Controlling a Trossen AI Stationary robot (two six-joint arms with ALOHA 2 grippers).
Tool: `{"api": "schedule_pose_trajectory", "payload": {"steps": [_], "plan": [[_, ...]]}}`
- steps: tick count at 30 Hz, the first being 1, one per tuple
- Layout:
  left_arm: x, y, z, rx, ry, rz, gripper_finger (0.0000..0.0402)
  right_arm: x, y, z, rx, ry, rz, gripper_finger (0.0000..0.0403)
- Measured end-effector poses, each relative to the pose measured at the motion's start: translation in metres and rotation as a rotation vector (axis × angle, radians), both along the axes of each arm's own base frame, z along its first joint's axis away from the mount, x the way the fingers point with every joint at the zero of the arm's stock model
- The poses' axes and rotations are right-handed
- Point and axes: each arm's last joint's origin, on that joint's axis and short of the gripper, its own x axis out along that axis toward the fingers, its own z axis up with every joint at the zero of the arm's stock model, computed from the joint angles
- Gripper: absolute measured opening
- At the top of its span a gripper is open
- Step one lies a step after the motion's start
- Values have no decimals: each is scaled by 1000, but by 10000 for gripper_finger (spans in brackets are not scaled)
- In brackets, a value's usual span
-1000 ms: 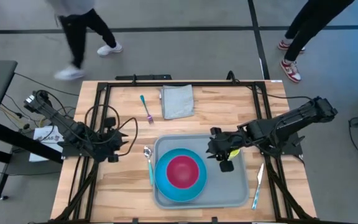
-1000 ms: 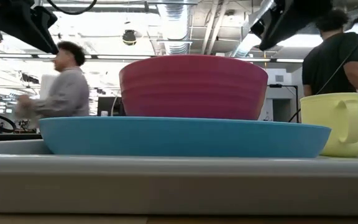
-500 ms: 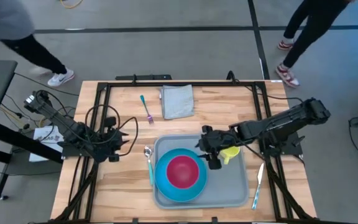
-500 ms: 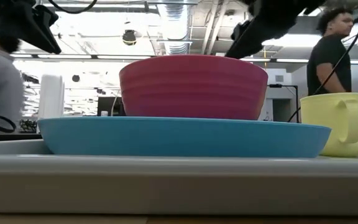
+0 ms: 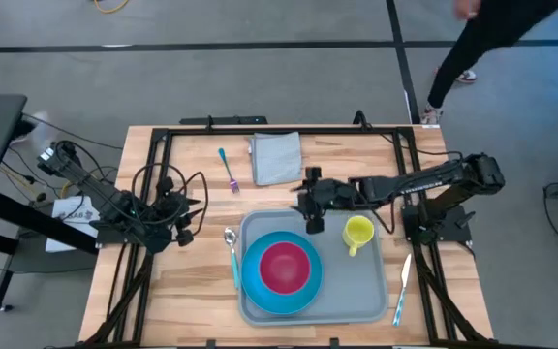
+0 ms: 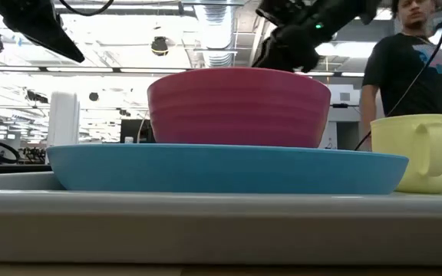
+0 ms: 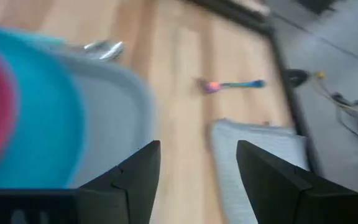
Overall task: Set up tray
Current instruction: Put the gray table napkin to the right of the blue plate on the gray tray
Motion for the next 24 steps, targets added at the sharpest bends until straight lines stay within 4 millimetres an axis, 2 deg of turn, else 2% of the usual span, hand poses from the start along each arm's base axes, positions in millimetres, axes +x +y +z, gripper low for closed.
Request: {"api": "schedule_pose_trajectory", "payload": {"steps": [4, 8, 14, 18, 24], "plan": [[0, 0, 0, 12, 9, -8, 103, 1, -20, 1, 13, -21, -69, 199], [0, 0, 0, 12, 9, -9, 103, 0, -40, -1, 110, -26, -127, 197], [0, 0, 0, 16, 9, -8, 103, 16, -57, -33, 173, 21, -113, 196], [0, 0, 0, 9, 7, -5, 103, 28, -68, -63, 148, 71, -119, 195], [0, 0, 0, 3, 5, -5, 103, 44, -83, -81, 150, 115, -151, 194]]}}
